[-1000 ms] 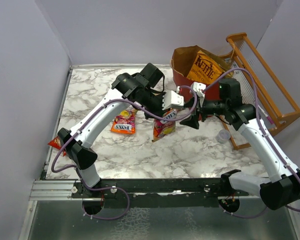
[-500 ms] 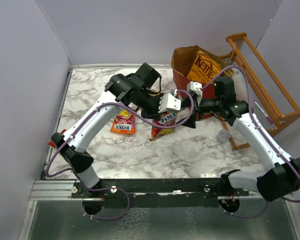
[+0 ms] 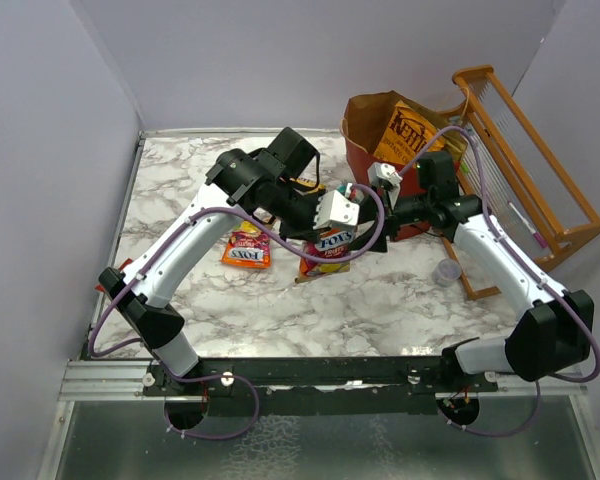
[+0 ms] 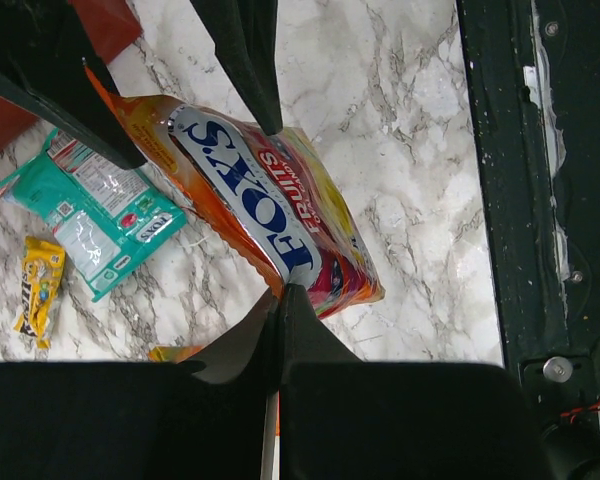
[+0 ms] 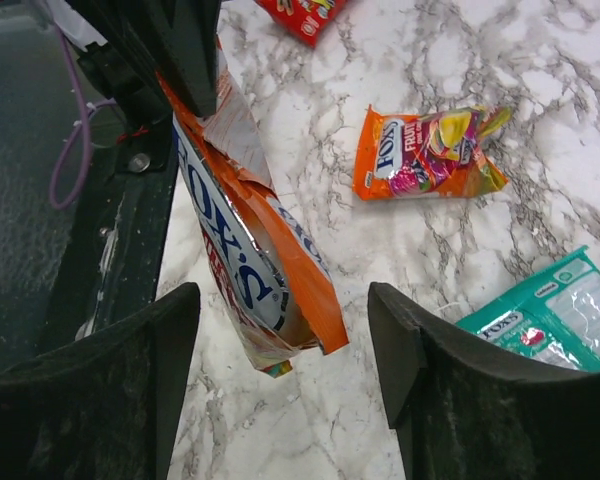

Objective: Place the snacks into the paper bag
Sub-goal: Place the snack in the paper bag.

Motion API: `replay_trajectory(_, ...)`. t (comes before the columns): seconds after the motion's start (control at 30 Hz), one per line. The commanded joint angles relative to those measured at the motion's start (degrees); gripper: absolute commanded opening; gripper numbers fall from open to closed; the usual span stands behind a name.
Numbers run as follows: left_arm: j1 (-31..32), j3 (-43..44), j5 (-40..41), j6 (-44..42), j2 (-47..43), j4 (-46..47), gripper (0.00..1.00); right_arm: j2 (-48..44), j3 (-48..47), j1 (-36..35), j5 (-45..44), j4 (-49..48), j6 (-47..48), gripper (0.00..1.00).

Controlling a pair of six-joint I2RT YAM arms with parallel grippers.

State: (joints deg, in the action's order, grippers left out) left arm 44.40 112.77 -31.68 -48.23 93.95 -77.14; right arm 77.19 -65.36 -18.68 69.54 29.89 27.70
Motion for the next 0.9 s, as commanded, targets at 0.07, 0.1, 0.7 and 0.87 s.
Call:
replay_trajectory(0.07, 0.5, -0.4, -2.8, -1.3, -2.6, 1.1, 0.00, 1.9, -0.8, 0.0, 9.1, -1.3, -1.6, 0.51)
replay_trajectory(0.1, 0.4, -0.6, -2.7, -1.3, -2.6, 1.2, 0.00, 2.1, -0.9, 0.1, 9.4, -1.5, -1.9, 0.47)
replay_trajectory(0.7, 0.1, -5.0, 5.2, 1.4, -5.7, 3.2, 0.37, -4.4, -1.8, 1.2, -1.9, -1.6, -5.3, 0.01)
replay_trajectory(0.87, -0.8, -7.2, 11.2, 3.8, -7.4, 4.8, 0.42, -7.4, -4.7, 4.9, -4.3, 1.1, -5.8, 0.01)
